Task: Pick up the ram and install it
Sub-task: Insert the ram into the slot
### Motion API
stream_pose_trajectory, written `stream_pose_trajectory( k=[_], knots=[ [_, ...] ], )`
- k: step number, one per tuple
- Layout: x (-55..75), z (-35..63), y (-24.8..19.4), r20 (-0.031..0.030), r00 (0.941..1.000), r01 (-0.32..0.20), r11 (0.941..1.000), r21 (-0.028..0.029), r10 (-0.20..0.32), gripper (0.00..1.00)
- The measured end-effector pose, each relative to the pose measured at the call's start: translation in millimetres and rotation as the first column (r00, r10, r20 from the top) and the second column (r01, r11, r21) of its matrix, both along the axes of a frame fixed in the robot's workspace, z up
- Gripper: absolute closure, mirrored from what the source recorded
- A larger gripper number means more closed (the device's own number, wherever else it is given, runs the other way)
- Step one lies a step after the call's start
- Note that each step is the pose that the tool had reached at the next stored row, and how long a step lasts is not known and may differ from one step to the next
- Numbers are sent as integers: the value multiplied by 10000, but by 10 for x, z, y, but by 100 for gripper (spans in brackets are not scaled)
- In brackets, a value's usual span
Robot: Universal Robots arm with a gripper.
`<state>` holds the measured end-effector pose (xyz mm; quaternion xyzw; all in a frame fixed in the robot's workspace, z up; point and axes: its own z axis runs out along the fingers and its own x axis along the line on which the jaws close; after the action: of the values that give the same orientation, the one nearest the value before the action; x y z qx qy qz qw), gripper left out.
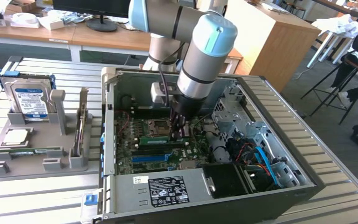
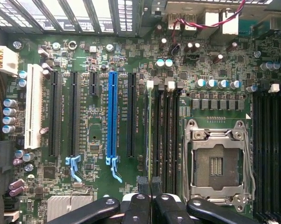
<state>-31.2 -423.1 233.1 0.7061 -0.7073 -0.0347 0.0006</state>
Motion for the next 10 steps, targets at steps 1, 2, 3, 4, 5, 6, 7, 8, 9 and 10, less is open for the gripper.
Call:
stream_pose_trajectory(
  k=[1, 2, 3, 4, 5, 6, 7, 8, 9, 10],
  knots=[
    [0, -3, 0, -1, 10000, 0, 10000, -1, 0, 88],
    [0, -2, 0, -1, 10000, 0, 10000, -3, 0, 88],
    [0, -2, 0, -1, 10000, 0, 10000, -3, 0, 88],
    [0, -2, 0, -1, 10000, 0, 10000, -3, 0, 88],
    [0, -3, 0, 0, 10000, 0, 10000, -1, 0, 88],
    [0, -3, 0, 0, 10000, 0, 10000, -1, 0, 88],
    [1, -6, 4, 2, 10000, 0, 10000, 3, 0, 88],
    [0, -6, 9, 1, 10000, 1, 10000, 3, -1, 88],
    [0, -6, 11, 0, 10000, 1, 10000, 1, -1, 88],
    [0, -6, 10, 1, 10000, 0, 10000, 1, 0, 88]
  ],
)
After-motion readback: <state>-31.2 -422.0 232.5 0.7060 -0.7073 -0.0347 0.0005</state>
